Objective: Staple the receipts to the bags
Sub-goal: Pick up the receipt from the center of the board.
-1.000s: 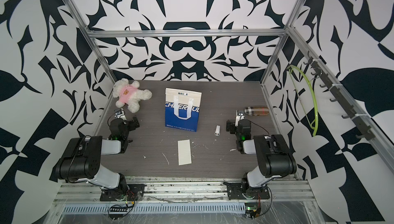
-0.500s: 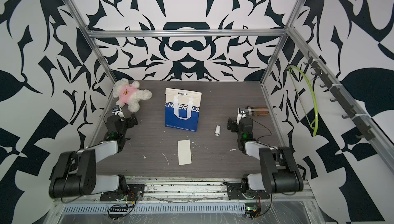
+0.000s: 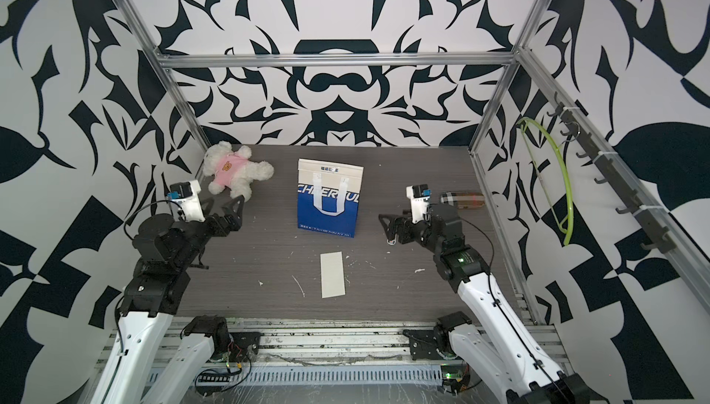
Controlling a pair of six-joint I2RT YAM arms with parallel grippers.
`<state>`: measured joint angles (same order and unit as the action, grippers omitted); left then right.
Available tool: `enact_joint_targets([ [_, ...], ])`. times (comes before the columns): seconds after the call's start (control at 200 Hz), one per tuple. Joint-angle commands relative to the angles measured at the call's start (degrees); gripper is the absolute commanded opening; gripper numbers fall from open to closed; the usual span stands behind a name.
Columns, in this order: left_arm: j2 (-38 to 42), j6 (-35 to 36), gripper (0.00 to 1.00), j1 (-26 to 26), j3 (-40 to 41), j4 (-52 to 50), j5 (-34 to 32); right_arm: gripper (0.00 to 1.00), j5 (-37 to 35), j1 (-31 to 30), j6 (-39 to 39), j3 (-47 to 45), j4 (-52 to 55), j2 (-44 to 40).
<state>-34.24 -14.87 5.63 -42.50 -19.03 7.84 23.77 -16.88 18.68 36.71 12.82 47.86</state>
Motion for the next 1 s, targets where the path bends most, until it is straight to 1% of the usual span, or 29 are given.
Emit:
enact_joint_targets([
  [0.0,1.2,-4.1,0.94,1.9,1.1,-11.8,6.8,0.88,10.9,-2.0,4.8,-2.3,9.5,0.3],
  [0.06,1.6,-6.7,0.93,3.5,2.4,-10.9,9.1,0.87,14.1,-3.2,5.8,-3.6,9.9,1.3],
  [0.14,1.5,-9.3,0.93,6.4,4.6,-8.9,11.0,0.85,16.6,-5.2,8.7,-5.5,8.6,2.9],
  [0.22,0.2,-10.5,0.92,10.4,6.3,-6.8,10.7,0.83,18.6,-6.9,11.3,-7.3,6.7,5.3],
  [0.41,-9.5,-13.2,0.86,21.3,4.9,-5.2,6.1,0.77,19.4,-10.9,15.8,-10.5,0.3,11.9],
  [0.475,-12.7,-14.1,0.86,24.2,5.4,-3.1,5.2,0.73,19.4,-12.1,16.4,-11.2,-1.6,14.5],
  [0.55,-16.1,-15.0,0.86,26.6,6.4,0.0,5.2,0.73,18.4,-13.7,17.1,-11.7,-3.6,17.0],
  [0.565,-16.8,-15.1,0.82,26.9,6.6,0.6,5.3,0.72,18.4,-14.0,17.2,-11.7,-4.1,17.4],
  [0.67,-21.3,-16.1,0.74,27.8,8.0,5.5,7.6,0.72,17.1,-16.0,17.1,-12.3,-7.1,19.7],
  [0.725,-23.6,-16.2,0.67,28.2,8.3,7.6,8.2,0.71,16.5,-16.3,17.4,-13.1,-9.3,20.6],
  [0.82,-27.7,-15.8,0.58,29.3,7.8,9.6,8.6,0.71,16.7,-16.6,17.4,-14.1,-12.7,22.2],
  [0.92,-32.3,-15.4,0.50,30.7,7.4,11.2,9.8,0.70,17.2,-16.8,15.3,-13.5,-12.6,24.7],
  [0.995,-35.7,-15.4,0.42,31.5,7.1,12.4,10.9,0.69,17.4,-17.2,14.0,-12.4,-11.5,27.1],
])
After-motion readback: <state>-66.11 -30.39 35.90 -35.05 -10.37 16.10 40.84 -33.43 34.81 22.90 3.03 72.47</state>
